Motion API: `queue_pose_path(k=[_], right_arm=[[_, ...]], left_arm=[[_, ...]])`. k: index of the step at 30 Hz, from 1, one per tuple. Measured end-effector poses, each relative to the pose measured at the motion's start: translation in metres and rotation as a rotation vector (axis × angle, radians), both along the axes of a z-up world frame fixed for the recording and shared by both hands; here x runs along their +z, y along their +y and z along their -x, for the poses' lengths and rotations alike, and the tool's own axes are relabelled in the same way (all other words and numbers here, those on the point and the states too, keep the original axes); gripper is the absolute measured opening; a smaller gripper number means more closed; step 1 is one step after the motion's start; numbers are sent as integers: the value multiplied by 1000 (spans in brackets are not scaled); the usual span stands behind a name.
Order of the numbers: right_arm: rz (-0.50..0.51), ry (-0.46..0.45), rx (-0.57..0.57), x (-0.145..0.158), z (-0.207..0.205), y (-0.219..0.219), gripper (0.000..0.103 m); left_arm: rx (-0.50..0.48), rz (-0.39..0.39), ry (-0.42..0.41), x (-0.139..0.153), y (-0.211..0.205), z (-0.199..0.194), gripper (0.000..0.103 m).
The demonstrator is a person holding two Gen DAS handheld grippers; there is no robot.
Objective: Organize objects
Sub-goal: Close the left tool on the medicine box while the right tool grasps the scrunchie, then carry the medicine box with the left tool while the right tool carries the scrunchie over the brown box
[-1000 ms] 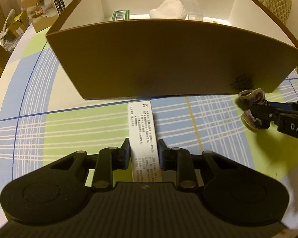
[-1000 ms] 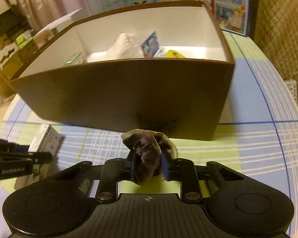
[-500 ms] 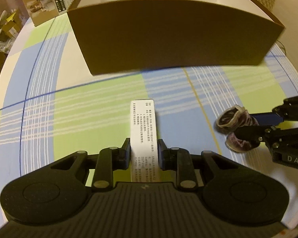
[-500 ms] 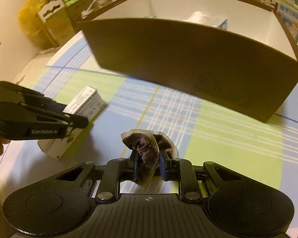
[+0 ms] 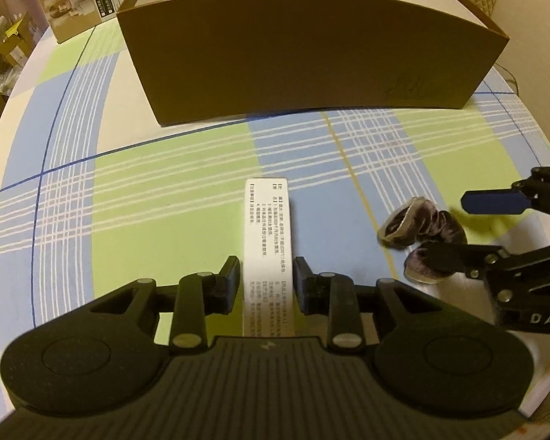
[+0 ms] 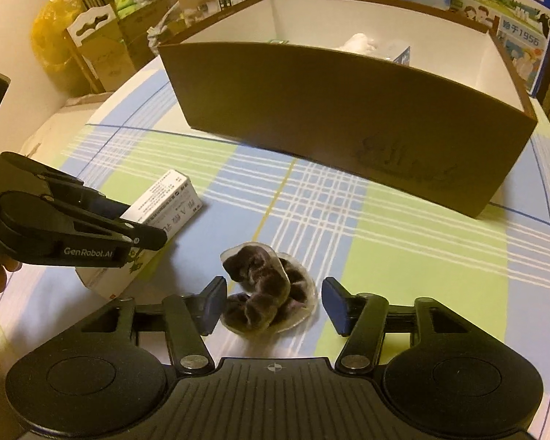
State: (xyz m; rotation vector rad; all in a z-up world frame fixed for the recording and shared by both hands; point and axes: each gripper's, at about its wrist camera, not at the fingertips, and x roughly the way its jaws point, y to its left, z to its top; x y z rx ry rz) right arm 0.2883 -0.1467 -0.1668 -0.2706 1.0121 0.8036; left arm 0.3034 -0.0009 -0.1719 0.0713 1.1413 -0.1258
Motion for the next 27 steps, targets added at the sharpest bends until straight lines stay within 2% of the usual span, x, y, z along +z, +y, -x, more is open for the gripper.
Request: queue_pose_path(k=[10, 14, 19, 24, 27], right_arm=[[10, 23, -7, -14, -2, 5, 54], [9, 15, 14, -14, 0, 7, 39], [-1, 28, 33, -15, 0, 10, 27], [-4, 35, 40, -15, 0, 11, 24], [-8, 39, 40, -15, 0, 11, 23]], left_arm=[[1, -24, 6, -6, -4, -3, 29], [-2, -15, 12, -7, -4, -3, 29], [-15, -12, 13, -7, -6, -3, 29], [-24, -15, 13, -8, -6, -5, 28], [-32, -17, 7, -8, -6, -5, 24]])
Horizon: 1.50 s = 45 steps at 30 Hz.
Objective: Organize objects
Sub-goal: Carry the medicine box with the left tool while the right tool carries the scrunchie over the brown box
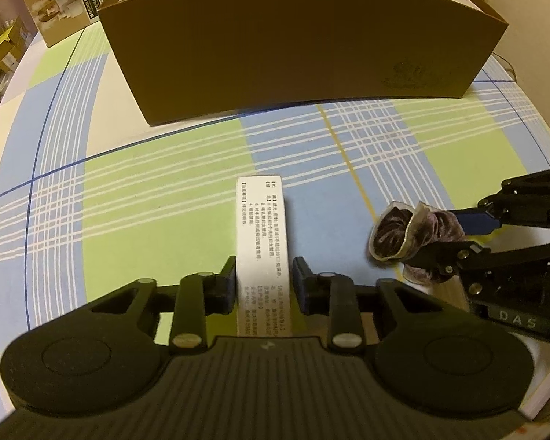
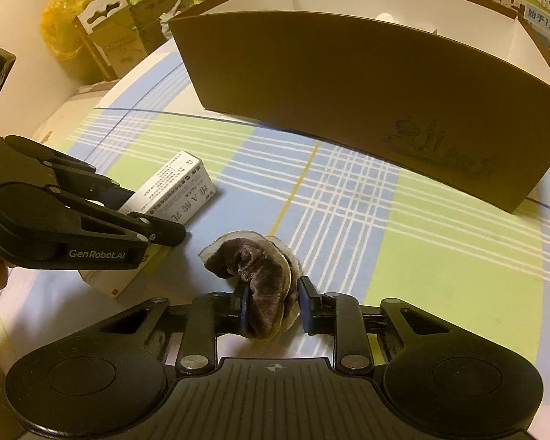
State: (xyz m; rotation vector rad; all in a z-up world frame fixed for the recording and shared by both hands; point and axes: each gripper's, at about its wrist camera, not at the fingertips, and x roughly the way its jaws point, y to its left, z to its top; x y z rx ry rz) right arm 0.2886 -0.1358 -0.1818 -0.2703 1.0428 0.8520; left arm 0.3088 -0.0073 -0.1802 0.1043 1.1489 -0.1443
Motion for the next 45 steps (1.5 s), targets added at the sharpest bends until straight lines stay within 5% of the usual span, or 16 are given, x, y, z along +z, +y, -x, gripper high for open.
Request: queue_pose_path(k=[26, 45], right_arm=[[-36, -3, -24, 11, -5, -6, 19], [-186, -94, -105, 74, -12, -16, 18]], left_arm=[[19, 44, -57, 20, 6, 1, 22], [53, 137, -200, 81, 4, -3, 22]])
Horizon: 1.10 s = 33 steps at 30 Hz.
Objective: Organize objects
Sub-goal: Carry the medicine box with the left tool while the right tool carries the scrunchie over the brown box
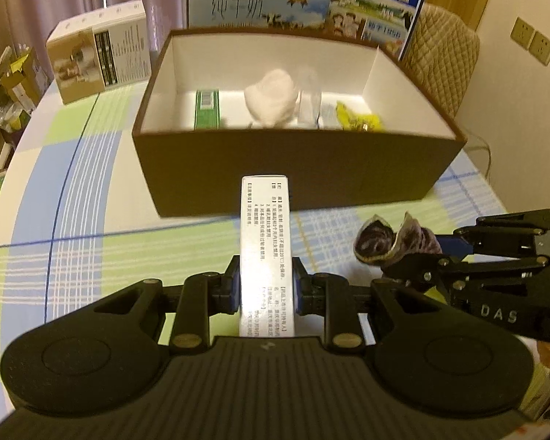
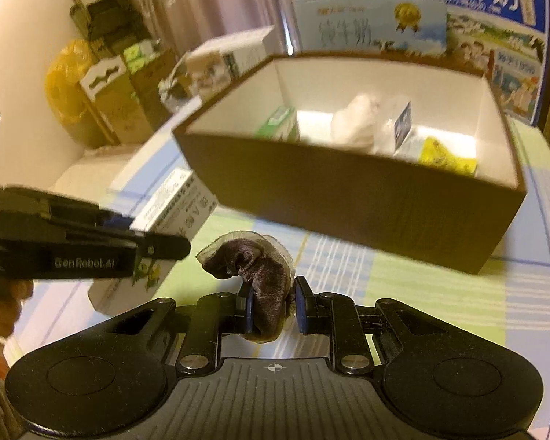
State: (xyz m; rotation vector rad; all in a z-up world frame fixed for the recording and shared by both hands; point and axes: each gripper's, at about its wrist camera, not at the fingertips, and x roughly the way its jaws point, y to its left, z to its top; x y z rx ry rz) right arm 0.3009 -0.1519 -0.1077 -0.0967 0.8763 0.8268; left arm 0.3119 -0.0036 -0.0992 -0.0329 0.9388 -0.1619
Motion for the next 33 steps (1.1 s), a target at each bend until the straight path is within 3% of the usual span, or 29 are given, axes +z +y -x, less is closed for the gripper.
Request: queue_pose_path(k=[13, 25, 33], right_arm=[[-171, -78, -215, 64, -45, -22, 18], [-201, -101, -368, 73, -104, -30, 18], [-153, -105, -440, 58, -147, -23, 18]], left_arm=[[63, 58, -119, 51, -21, -41, 22], [141, 35, -182, 68, -19, -97, 22], [182, 40, -213, 61, -13, -135, 22]])
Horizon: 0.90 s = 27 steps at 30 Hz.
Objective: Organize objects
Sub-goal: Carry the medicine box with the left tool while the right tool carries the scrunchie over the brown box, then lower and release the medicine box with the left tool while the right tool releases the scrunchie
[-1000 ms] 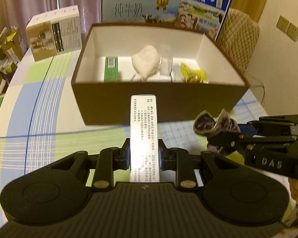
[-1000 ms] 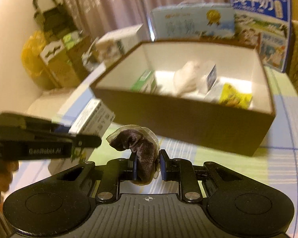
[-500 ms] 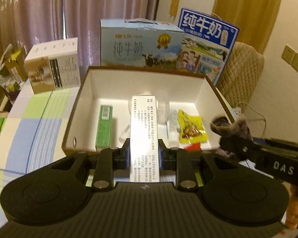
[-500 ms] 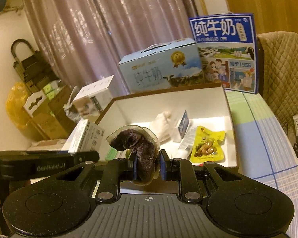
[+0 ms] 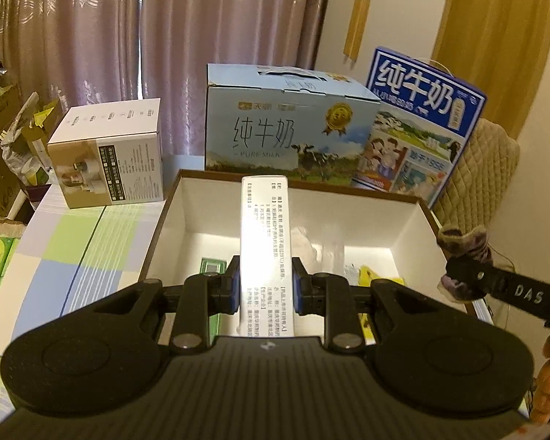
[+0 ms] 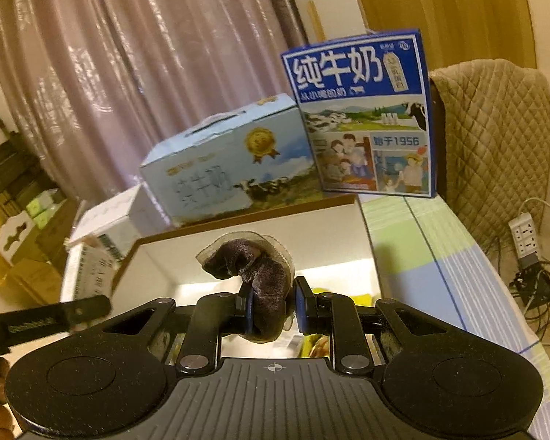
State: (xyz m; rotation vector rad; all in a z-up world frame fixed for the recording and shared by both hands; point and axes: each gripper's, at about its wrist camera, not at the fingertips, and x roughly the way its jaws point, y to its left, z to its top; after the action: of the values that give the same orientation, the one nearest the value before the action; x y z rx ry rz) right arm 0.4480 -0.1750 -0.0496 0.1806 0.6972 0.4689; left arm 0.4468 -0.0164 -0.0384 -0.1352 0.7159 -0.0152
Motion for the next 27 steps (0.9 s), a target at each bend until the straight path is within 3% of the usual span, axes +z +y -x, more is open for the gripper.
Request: queue_pose_path(k=[7, 15, 27], right_arm=[[39, 19, -13, -21, -24, 10, 18], [53, 35, -23, -41, -45, 15, 18], [23, 65, -47, -56, -59, 10, 18]], left_arm=[[30, 32, 1, -19, 5, -24, 22], [36, 9, 52, -49, 2, -44, 22], [15, -49, 94, -56, -11, -80, 22]])
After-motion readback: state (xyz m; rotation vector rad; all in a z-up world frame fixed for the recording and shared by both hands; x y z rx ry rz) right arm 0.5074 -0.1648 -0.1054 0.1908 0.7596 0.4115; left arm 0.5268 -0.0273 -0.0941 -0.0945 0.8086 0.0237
